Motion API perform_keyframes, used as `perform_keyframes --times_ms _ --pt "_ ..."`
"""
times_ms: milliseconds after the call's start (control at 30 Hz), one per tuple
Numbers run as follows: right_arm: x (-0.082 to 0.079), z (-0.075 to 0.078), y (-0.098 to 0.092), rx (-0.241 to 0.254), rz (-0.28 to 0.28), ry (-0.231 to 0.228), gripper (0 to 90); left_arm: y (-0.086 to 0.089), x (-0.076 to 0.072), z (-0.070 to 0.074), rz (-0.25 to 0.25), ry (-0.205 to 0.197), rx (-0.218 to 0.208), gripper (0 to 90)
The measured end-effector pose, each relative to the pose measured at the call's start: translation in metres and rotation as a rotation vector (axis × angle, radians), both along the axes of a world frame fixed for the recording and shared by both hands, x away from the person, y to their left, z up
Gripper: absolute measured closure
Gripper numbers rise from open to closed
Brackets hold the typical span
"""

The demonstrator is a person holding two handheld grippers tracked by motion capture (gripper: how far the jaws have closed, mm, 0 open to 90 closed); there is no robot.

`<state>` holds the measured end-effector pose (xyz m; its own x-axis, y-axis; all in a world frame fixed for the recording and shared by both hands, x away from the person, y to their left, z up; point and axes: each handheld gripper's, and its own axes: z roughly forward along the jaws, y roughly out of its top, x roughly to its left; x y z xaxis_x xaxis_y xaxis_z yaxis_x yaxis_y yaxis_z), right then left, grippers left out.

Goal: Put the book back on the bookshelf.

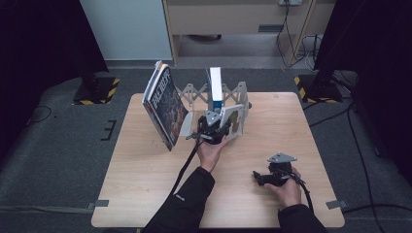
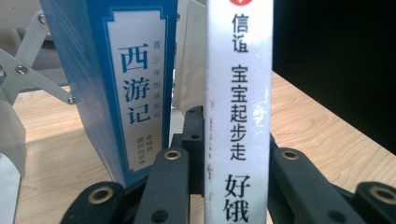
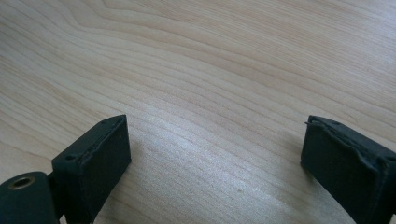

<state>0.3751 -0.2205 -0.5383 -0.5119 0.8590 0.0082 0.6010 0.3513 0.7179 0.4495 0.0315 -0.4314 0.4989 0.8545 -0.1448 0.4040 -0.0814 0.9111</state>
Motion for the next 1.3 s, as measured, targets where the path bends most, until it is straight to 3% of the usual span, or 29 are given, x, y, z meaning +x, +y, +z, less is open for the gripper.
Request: perform_keyframes --times_ms 433,933,1100,1300 --pt "0.0 0.0 0.0 -0.001 -0.004 -0.001 8.1 -0.01 0.009 -0.009 0.032 0.001 0.031 74.2" --pt "0.0 0.0 0.001 0.0 -0.007 -0.002 8.0 -0.016 0.017 -0.011 0.064 -0.014 0.011 74.2" --pt "0.0 0.0 0.001 0.0 -0.007 -0.002 8.0 -0.017 0.013 -0.013 0.059 -0.024 0.015 74.1" --pt "0.0 0.0 0.001 0.0 -0.008 -0.001 7.9 -0.015 0.0 -0.019 0.038 -0.031 0.054 73.7"
